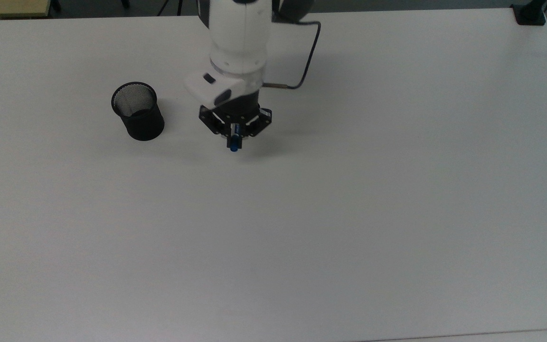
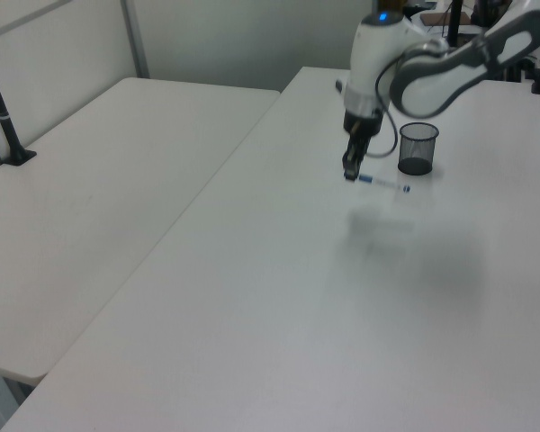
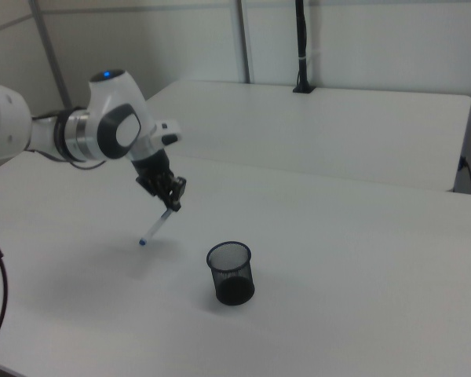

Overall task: Insert the marker
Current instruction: 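Close the gripper on the marker and lift it upright, then carry the marker over the black mesh pen cup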

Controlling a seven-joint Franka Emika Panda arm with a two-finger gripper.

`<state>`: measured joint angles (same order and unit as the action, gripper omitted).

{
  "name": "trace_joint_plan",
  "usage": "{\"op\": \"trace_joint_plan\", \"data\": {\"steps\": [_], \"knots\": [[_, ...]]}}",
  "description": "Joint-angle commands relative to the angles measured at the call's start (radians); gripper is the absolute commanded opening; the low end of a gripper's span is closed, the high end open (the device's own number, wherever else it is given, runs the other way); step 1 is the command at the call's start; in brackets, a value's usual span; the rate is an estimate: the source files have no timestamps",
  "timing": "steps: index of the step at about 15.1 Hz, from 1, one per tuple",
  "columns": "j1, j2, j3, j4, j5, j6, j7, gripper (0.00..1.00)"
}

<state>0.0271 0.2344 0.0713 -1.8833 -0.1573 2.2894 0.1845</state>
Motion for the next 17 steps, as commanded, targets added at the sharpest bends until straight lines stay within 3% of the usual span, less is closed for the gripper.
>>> {"op": "trace_joint_plan", "data": {"steps": [1, 4, 5, 9, 12, 17], "knots": [[-0.074, -0.186, -0.001, -0.036, 0.004, -0.054, 0.003, 0.0], [-0.105, -0.217, -0.011, -0.036, 0.013, -0.053, -0.032, 0.0], [-0.128, -0.239, -0.025, -0.039, 0.042, -0.054, -0.104, 0.0], [-0.136, -0.283, -0.125, -0.079, 0.128, -0.056, -0.322, 0.0], [-0.136, -0.299, -0.168, -0.172, 0.13, 0.121, -0.356, 0.0], [-0.151, -0.27, -0.169, -0.316, 0.13, 0.471, -0.359, 0.0]]}}
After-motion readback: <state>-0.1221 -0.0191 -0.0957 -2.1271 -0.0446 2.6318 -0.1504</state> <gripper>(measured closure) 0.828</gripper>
